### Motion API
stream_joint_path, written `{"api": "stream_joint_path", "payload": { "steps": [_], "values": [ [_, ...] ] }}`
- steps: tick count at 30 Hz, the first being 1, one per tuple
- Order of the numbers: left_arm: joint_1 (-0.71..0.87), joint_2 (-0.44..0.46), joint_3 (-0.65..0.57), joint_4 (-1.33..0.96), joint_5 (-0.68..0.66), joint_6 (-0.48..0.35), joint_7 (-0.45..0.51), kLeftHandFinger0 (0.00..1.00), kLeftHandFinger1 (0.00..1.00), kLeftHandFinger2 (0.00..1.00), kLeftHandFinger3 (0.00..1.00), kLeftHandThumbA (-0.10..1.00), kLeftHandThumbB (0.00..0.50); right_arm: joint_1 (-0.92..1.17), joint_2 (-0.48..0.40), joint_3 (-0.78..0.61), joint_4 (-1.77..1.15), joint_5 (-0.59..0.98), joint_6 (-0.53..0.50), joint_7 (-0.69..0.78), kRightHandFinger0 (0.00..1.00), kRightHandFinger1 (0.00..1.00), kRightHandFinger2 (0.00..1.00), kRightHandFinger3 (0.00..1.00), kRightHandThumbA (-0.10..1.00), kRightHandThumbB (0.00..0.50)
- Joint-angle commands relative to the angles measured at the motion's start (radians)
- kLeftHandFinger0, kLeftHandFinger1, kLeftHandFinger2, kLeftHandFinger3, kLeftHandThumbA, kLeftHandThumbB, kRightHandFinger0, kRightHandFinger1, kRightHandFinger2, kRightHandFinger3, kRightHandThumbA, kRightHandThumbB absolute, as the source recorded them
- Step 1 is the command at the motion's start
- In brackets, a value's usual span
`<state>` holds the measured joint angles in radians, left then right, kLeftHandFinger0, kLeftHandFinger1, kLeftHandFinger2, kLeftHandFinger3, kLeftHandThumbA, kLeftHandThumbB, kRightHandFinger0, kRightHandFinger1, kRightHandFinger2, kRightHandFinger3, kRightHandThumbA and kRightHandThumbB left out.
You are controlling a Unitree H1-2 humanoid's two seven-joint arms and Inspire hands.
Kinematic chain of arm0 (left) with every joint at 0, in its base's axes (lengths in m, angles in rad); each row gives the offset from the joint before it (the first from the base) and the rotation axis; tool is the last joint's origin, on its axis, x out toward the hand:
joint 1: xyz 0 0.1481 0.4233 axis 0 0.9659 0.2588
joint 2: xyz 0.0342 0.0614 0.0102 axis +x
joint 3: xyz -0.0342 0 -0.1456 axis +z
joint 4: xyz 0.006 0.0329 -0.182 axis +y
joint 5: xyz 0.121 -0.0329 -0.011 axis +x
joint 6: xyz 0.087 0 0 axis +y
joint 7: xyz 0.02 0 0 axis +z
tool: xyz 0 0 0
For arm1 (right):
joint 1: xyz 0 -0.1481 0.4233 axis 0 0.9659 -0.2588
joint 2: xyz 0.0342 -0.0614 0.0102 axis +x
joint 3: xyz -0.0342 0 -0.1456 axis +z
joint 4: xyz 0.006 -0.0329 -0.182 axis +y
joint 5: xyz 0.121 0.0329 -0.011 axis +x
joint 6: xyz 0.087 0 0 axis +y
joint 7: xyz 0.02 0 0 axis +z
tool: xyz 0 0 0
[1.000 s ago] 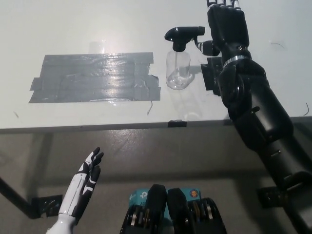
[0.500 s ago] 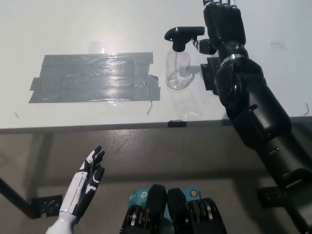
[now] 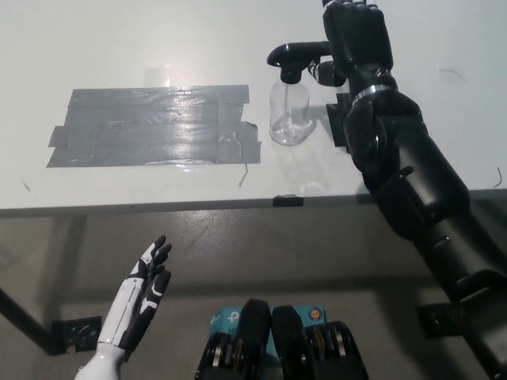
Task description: The robot grabs the black lid of the spray bottle on the desk and places it on the black area of the desk
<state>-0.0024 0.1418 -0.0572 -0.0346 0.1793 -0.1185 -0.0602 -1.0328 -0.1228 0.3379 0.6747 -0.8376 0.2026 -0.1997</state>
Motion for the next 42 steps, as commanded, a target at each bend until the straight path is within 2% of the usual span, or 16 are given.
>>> {"api": "stream_joint_path", "payload": {
  "steps": [1,6,11,29,36,42],
  "values": [
    [-0.018,0.014,-0.005,-0.033,0.011,-0.015,-0.004,1.0,1.0,1.0,1.0,0.97,0.066,-0.085,-0.004,0.0,0.009,0.015,-0.016,-0.031,1.0,1.0,1.0,1.0,0.93,0.368],
    [-0.022,0.017,-0.006,-0.041,0.016,-0.005,-0.006,1.0,1.0,1.0,1.0,0.99,0.063,-0.102,-0.006,0.007,0.066,0.017,-0.019,-0.034,1.0,1.0,1.0,1.0,0.95,0.377],
    [-0.025,0.016,-0.006,-0.044,0.012,0.001,-0.008,1.0,1.0,1.0,1.0,0.99,0.058,-0.104,0.0,0.007,0.106,0.026,-0.021,-0.04,1.0,1.0,1.0,1.0,0.93,0.364],
    [-0.034,0.019,-0.005,-0.047,0.015,0.006,-0.009,1.0,1.0,1.0,1.0,1.0,0.057,-0.111,0.023,0.009,0.198,0.07,-0.048,-0.065,1.0,1.0,1.0,1.0,0.94,0.364],
    [-0.041,0.021,-0.005,-0.056,0.015,0.017,-0.013,1.0,1.0,1.0,1.0,1.0,0.03,-0.126,0.034,0.007,0.196,0.083,-0.048,-0.059,1.0,1.0,1.0,1.0,0.98,0.367],
    [-0.046,0.019,-0.004,-0.05,0.011,0.021,-0.013,1.0,1.0,1.0,1.0,1.0,0.038,-0.132,0.038,0.013,0.193,0.085,-0.041,-0.059,1.0,1.0,1.0,1.0,1.0,0.37]
  ]
}}
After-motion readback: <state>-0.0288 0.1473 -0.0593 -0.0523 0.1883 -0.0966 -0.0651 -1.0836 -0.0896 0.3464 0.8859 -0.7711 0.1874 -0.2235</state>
